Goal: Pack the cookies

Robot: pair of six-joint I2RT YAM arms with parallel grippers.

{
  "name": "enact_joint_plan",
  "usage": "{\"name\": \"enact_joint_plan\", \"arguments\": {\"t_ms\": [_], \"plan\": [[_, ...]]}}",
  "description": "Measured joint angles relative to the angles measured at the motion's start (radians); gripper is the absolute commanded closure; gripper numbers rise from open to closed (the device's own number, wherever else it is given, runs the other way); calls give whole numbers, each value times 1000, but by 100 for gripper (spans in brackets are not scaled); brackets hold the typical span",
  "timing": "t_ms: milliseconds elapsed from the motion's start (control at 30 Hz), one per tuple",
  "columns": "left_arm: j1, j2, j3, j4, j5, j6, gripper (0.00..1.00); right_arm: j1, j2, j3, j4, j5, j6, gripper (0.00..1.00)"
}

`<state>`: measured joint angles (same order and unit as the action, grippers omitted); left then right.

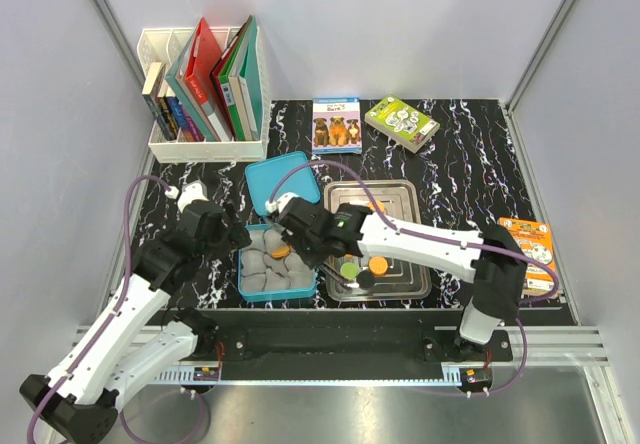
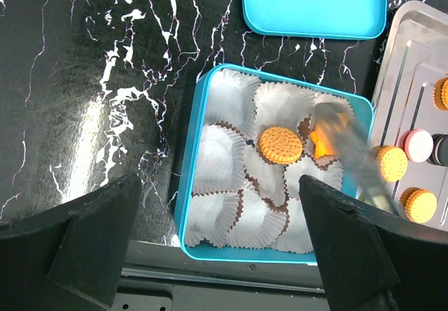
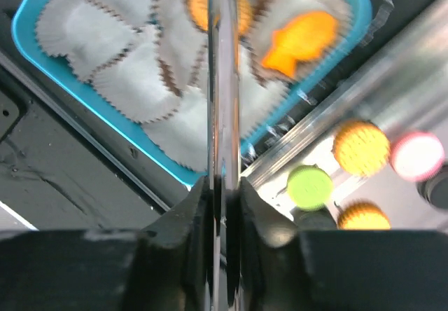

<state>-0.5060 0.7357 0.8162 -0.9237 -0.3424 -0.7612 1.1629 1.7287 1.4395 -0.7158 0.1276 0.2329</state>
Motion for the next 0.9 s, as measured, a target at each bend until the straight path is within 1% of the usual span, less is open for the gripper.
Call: {"name": "enact_joint_plan", "arguments": {"t_ms": [33, 67, 133, 167, 200, 400, 600, 767, 900], "plan": [[0, 0, 0, 0, 0, 0, 1, -8, -14, 2, -21, 6, 11, 84], [0, 0, 0, 0, 0, 0, 1, -18, -32, 3, -41, 13, 24, 90], [0, 4, 0, 1, 1, 0, 1, -48, -69, 3, -77, 21, 47, 95], [0, 6, 0, 3, 1, 0, 1, -64, -89, 3, -94, 27, 61, 99], [0, 13, 0, 5, 2, 0, 1, -80, -108, 3, -110, 37, 74, 100], [0, 38, -9, 29, 16, 0, 1, -178, -231, -35, -176, 57, 180, 100], [0, 62, -10, 60, 44, 1, 1, -326, -327, -151, -217, 65, 309, 99], [0, 72, -17, 90, 75, 1, 1, -423, -338, -248, -217, 30, 368, 92], [0, 76, -32, 106, 89, 1, 1, -477, -338, -291, -210, -2, 378, 84]]}}
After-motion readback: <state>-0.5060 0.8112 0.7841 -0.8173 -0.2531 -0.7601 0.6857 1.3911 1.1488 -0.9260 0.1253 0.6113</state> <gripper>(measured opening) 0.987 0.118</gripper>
